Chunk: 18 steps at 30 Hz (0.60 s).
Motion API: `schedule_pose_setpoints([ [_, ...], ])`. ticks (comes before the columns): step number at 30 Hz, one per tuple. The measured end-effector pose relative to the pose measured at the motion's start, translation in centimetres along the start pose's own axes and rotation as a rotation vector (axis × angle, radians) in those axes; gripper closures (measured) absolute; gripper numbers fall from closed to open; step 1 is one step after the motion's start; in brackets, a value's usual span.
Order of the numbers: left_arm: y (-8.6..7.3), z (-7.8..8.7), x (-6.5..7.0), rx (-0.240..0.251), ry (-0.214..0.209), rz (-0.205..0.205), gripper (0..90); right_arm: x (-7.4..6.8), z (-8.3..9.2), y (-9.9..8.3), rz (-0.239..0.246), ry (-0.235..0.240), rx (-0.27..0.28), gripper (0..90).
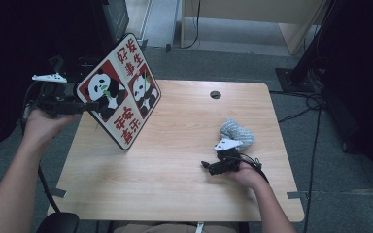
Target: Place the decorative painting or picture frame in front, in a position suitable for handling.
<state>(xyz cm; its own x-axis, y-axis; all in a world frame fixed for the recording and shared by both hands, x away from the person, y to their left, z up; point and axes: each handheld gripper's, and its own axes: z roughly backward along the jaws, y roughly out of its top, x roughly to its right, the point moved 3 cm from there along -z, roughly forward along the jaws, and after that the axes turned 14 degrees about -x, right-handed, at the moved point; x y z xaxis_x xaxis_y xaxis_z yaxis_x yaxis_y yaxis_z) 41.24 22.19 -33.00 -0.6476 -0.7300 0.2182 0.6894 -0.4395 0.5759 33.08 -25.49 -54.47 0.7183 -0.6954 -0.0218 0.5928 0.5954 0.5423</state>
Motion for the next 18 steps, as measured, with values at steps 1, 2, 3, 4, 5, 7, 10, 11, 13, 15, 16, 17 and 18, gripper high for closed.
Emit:
schedule_pose_setpoints([
  [1,0.7,0.3,-0.1,-0.002,0.002,0.003,39.2,0.0,0.0,0.0,0.0,-0.001,0.0,10.3],
  [2,0.7,0.3,-0.1,-0.002,0.002,0.003,39.2,0.0,0.0,0.0,0.0,-0.001,0.0,10.3],
  [3,1.0,0.5,-0.1,0.001,-0.002,0.005,39.2,0.0,0.0,0.0,0.0,0.0,0.0,10.3],
  [4,1.3,0.6,-0.2,-0.004,0.004,0.01,39.4,0.0,0.0,0.0,0.0,0.0,0.0,10.3],
  [5,1.7,0.7,-0.3,-0.007,0.005,0.014,39.7,0.0,0.0,0.0,-0.001,0.0,-0.001,10.2],
  [7,2.4,1.1,-0.4,-0.007,0.0,0.016,39.9,0.0,0.0,0.0,0.0,0.0,0.0,10.1],
  [10,3.4,1.4,-0.5,-0.024,0.013,0.014,40.8,0.0,0.0,0.0,0.002,0.0,0.0,10.0],
  [11,3.8,1.4,-0.6,-0.029,0.013,0.013,41.1,0.0,0.0,0.0,0.001,0.0,-0.001,10.0],
  [13,4.4,1.4,-0.7,-0.039,0.018,0.01,41.4,0.0,0.0,0.0,0.002,0.0,-0.001,9.9],
  [15,5.1,1.3,-0.6,-0.06,0.028,0.004,41.4,0.0,0.0,0.0,0.002,0.0,-0.001,9.9],
  [16,5.5,1.2,-0.6,-0.063,0.028,0.002,41.5,0.0,0.0,0.1,0.004,-0.001,0.0,9.9],
  [17,5.8,1.2,-0.6,-0.068,0.027,0.002,42.2,0.0,0.0,0.1,0.004,-0.001,0.0,9.9],
  [18,6.1,1.2,-0.6,-0.074,0.028,0.001,42.2,0.0,0.0,0.1,0.004,-0.001,0.0,9.9],
])
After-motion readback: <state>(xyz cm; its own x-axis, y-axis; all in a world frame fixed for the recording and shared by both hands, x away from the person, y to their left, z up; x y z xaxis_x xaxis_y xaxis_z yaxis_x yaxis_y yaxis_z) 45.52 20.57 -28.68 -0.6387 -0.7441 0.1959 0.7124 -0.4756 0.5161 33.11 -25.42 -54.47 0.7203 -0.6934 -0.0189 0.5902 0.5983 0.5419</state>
